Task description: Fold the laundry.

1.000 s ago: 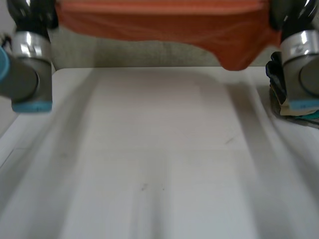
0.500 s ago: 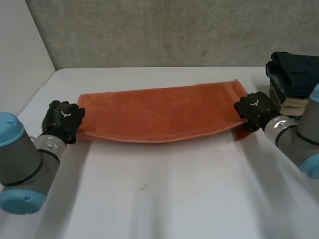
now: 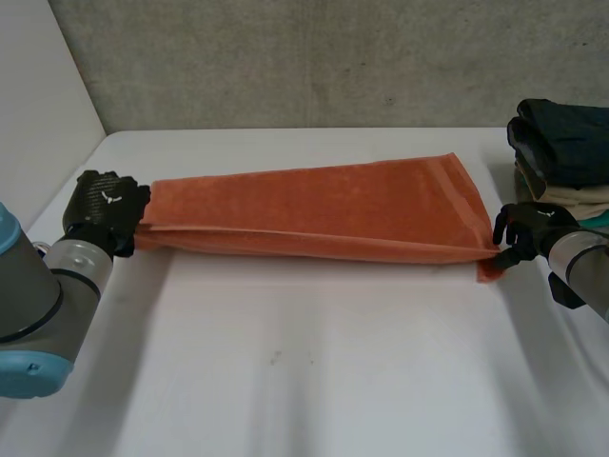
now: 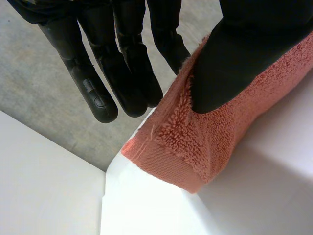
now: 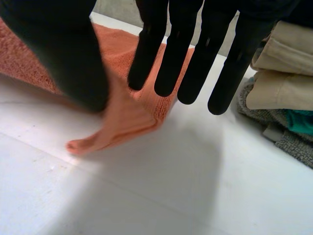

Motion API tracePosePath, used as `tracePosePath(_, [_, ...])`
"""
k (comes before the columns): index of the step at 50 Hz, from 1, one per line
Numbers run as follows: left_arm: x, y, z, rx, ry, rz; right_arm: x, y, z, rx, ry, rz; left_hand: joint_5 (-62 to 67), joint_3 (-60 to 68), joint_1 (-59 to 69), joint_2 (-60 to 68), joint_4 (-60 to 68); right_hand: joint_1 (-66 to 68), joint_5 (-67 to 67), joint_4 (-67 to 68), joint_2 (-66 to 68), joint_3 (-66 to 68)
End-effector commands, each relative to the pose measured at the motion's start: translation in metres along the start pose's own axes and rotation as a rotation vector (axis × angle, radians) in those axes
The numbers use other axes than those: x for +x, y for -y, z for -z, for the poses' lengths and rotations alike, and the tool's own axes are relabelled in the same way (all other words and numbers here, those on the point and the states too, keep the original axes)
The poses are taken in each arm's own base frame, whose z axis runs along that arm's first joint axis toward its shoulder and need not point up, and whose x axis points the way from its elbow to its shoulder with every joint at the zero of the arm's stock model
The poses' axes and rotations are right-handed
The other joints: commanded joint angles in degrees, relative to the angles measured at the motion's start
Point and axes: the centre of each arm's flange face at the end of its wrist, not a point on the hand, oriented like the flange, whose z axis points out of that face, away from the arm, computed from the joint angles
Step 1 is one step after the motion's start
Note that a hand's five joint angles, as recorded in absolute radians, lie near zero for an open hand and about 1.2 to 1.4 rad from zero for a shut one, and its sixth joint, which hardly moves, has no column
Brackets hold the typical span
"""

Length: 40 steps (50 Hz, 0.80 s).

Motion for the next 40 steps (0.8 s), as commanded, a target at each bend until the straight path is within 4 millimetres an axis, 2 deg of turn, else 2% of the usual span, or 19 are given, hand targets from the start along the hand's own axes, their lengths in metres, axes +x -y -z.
tracePosePath(1, [-0.003, 0.007, 0.000, 0.017, 0.006, 0.053, -0.004, -0.013, -0.008, -0.026, 0.028, 0.009, 13.46, 11.46, 12.80, 11.15, 11.02, 28.66, 30.24, 29.51, 28.78, 29.48])
tracePosePath(5, [-0.008, 0.015, 0.003, 0.041, 0.017, 0.083, -0.005, -0.009, -0.007, -0.017, 0.029, 0.026, 13.46, 11.46, 12.80, 11.15, 11.02, 28.66, 30.24, 29.51, 28.78, 29.48])
tracePosePath(9, [-0.019, 0.027, 0.012, 0.057, 0.034, 0.089, -0.003, 0.005, 0.004, 0.011, 0.024, 0.110, 13.46, 11.46, 12.80, 11.15, 11.02, 28.66, 30.24, 29.51, 28.78, 29.48])
tracePosePath(10, [-0.021, 0.030, 0.014, 0.056, 0.036, 0.088, -0.004, 0.017, 0.016, 0.032, 0.024, 0.183, 13.46, 11.46, 12.80, 11.15, 11.02, 28.66, 30.24, 29.51, 28.78, 29.48])
tracePosePath(13, [-0.030, 0.036, 0.029, 0.021, 0.026, 0.082, -0.005, 0.034, 0.040, 0.040, 0.020, 0.319, 13.46, 11.46, 12.80, 11.15, 11.02, 28.66, 30.24, 29.51, 28.78, 29.48])
tracePosePath(14, [-0.032, 0.037, 0.033, 0.006, 0.020, 0.082, -0.003, 0.037, 0.055, 0.017, 0.016, 0.407, 13.46, 11.46, 12.80, 11.15, 11.02, 28.66, 30.24, 29.51, 28.78, 29.48])
tracePosePath(16, [-0.036, 0.038, 0.047, -0.047, 0.000, 0.083, 0.001, 0.036, 0.069, -0.021, 0.012, 0.495, 13.46, 11.46, 12.80, 11.15, 11.02, 28.66, 30.24, 29.51, 28.78, 29.48])
tracePosePath(17, [-0.037, 0.037, 0.053, -0.072, -0.011, 0.085, 0.005, 0.032, 0.083, -0.074, 0.013, 0.584, 13.46, 11.46, 12.80, 11.15, 11.02, 28.66, 30.24, 29.51, 28.78, 29.48])
tracePosePath(18, [-0.037, 0.034, 0.067, -0.134, -0.042, 0.082, 0.007, 0.029, 0.090, -0.105, 0.017, 0.623, 13.46, 11.46, 12.80, 11.15, 11.02, 28.66, 30.24, 29.51, 28.78, 29.48])
tracePosePath(20, [-0.038, 0.032, 0.081, -0.189, -0.071, 0.066, 0.007, 0.023, 0.103, -0.164, 0.039, 0.703, 13.46, 11.46, 12.80, 11.15, 11.02, 28.66, 30.24, 29.51, 28.78, 29.48])
tracePosePath(21, [-0.037, 0.030, 0.088, -0.216, -0.089, 0.051, 0.003, 0.017, 0.120, -0.220, 0.073, 0.777, 13.46, 11.46, 12.80, 11.15, 11.02, 28.66, 30.24, 29.51, 28.78, 29.48])
tracePosePath(22, [-0.034, 0.026, 0.102, -0.273, -0.135, 0.003, 0.002, 0.016, 0.127, -0.240, 0.088, 0.803, 13.46, 11.46, 12.80, 11.15, 11.02, 28.66, 30.24, 29.51, 28.78, 29.48])
tracePosePath(26, [-0.018, 0.010, 0.136, -0.391, -0.281, -0.155, -0.007, 0.003, 0.157, -0.343, 0.191, 0.901, 13.46, 11.46, 12.80, 11.15, 11.02, 28.66, 30.24, 29.51, 28.78, 29.48])
tracePosePath(29, [-0.011, 0.006, 0.143, -0.392, -0.331, -0.224, -0.004, -0.001, 0.161, -0.371, 0.217, 0.882, 13.46, 11.46, 12.80, 11.15, 11.02, 28.66, 30.24, 29.51, 28.78, 29.48])
tracePosePath(32, [-0.012, 0.005, 0.133, -0.345, -0.298, -0.238, -0.004, 0.002, 0.155, -0.325, 0.197, 0.876, 13.46, 11.46, 12.80, 11.15, 11.02, 28.66, 30.24, 29.51, 28.78, 29.48])
tracePosePath(35, [-0.012, 0.003, 0.110, -0.281, -0.247, -0.219, -0.001, 0.003, 0.143, -0.283, 0.167, 0.860, 13.46, 11.46, 12.80, 11.15, 11.02, 28.66, 30.24, 29.51, 28.78, 29.48])
tracePosePath(36, [-0.012, 0.002, 0.102, -0.269, -0.233, -0.211, 0.003, 0.005, 0.129, -0.252, 0.136, 0.844, 13.46, 11.46, 12.80, 11.15, 11.02, 28.66, 30.24, 29.51, 28.78, 29.48])
tracePosePath(38, [-0.010, 0.002, 0.080, -0.219, -0.197, -0.204, 0.006, 0.006, 0.115, -0.218, 0.108, 0.826, 13.46, 11.46, 12.80, 11.15, 11.02, 28.66, 30.24, 29.51, 28.78, 29.48])
tracePosePath(40, [-0.009, 0.004, 0.066, -0.186, -0.179, -0.198, 0.001, 0.010, 0.095, -0.154, 0.090, 0.810, 13.46, 11.46, 12.80, 11.15, 11.02, 28.66, 30.24, 29.51, 28.78, 29.48])
